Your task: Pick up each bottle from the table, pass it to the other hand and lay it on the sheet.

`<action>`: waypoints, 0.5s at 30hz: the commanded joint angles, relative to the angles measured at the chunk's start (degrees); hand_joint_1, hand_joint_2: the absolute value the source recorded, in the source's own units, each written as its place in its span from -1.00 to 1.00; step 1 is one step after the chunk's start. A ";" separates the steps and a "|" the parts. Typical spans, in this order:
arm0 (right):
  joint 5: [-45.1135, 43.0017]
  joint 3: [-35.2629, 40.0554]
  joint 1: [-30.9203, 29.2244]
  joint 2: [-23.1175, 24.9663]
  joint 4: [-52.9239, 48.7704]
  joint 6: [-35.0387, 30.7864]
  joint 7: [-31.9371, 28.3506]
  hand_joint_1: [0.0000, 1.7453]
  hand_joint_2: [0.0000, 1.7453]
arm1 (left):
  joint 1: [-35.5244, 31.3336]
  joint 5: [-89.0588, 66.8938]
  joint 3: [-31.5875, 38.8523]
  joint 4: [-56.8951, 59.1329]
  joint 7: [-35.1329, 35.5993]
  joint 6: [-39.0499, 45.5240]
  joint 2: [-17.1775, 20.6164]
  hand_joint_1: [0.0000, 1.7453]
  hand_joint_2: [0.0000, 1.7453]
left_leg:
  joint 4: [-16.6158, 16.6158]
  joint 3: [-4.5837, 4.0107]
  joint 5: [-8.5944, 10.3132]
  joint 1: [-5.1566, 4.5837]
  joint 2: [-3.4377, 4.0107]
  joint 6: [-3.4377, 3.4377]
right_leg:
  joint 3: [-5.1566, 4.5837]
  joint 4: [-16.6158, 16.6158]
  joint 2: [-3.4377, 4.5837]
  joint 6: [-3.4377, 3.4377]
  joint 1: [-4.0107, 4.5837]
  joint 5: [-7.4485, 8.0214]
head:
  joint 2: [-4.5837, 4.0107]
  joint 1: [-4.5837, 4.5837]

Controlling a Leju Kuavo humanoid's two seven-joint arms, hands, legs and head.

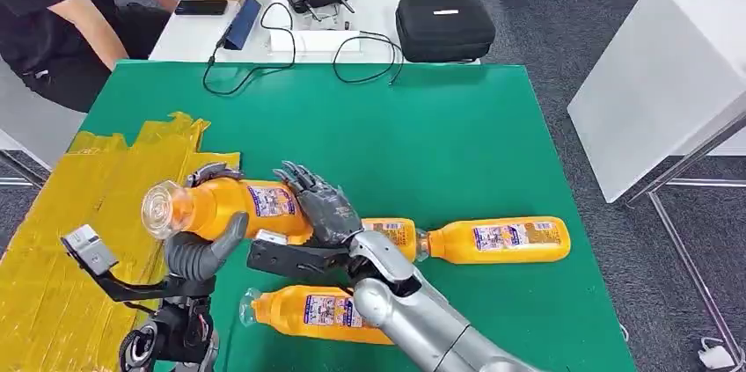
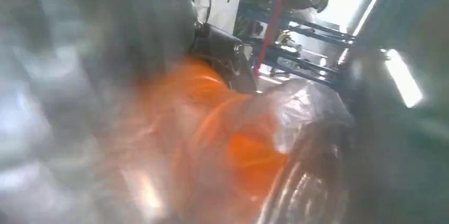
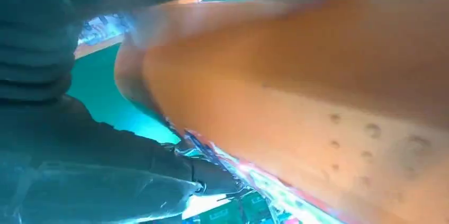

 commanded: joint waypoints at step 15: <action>-1.88 -1.78 8.37 -6.76 -17.96 2.33 -2.84 -1.00 -1.00 | -3.93 -32.65 8.63 0.25 -7.24 19.50 0.12 1.00 1.00 | -0.02 0.01 0.02 0.02 -0.20 -0.02 | 0.07 -0.03 -0.23 -0.02 0.03 -0.03 | 0.00 0.00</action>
